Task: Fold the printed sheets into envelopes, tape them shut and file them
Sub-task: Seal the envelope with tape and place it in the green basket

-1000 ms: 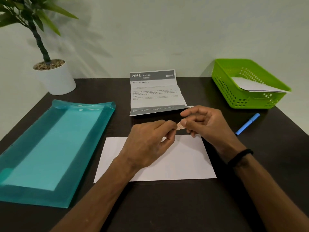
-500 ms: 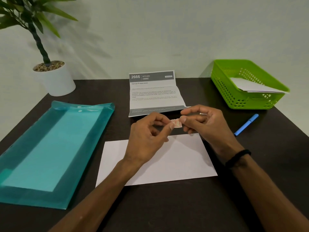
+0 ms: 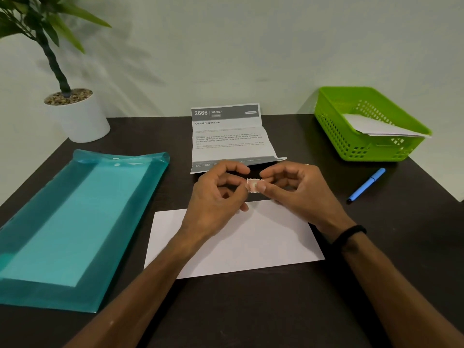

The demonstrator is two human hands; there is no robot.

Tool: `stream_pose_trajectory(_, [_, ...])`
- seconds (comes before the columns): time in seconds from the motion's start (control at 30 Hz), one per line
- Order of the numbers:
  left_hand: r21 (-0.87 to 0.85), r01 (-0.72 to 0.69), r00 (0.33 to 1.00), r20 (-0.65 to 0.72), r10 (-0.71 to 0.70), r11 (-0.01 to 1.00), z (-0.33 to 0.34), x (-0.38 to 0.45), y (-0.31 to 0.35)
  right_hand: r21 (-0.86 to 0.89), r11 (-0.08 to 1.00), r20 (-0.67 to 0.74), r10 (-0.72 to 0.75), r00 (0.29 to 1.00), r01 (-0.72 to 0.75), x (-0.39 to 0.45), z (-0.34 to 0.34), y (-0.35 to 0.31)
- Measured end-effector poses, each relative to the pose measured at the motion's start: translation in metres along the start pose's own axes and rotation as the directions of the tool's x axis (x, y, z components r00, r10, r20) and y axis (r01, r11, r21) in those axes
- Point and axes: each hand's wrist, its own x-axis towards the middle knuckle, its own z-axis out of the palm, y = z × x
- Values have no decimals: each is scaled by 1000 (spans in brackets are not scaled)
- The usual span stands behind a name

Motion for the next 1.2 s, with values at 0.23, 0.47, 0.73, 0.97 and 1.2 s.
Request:
stream_pose_trajectory(0.23, [194, -168, 984, 90, 153, 967, 0, -6, -2, 56, 998, 116, -41, 992, 35, -1, 3, -1])
stream_pose_trajectory(0.47, [96, -94, 995, 43, 90, 991, -2, -1, -3, 79, 996, 184, 34, 982, -50, -1, -2, -4])
stream_pose_trajectory(0.73, [-46, 13, 999, 51, -11, 999, -4, 2, 2, 129, 991, 111, 28, 993, -42, -1, -3, -5])
stream_pose_trajectory(0.97, [3, 11, 997, 82, -11, 1000, -3, 2, -2, 124, 991, 83, 33, 996, -43, -1, -5, -6])
stream_pose_trajectory(1.2, [16, 33, 995, 91, -35, 999, 0, 1, -1, 92, 993, 200, 55, 978, -75, -1, -19, -9])
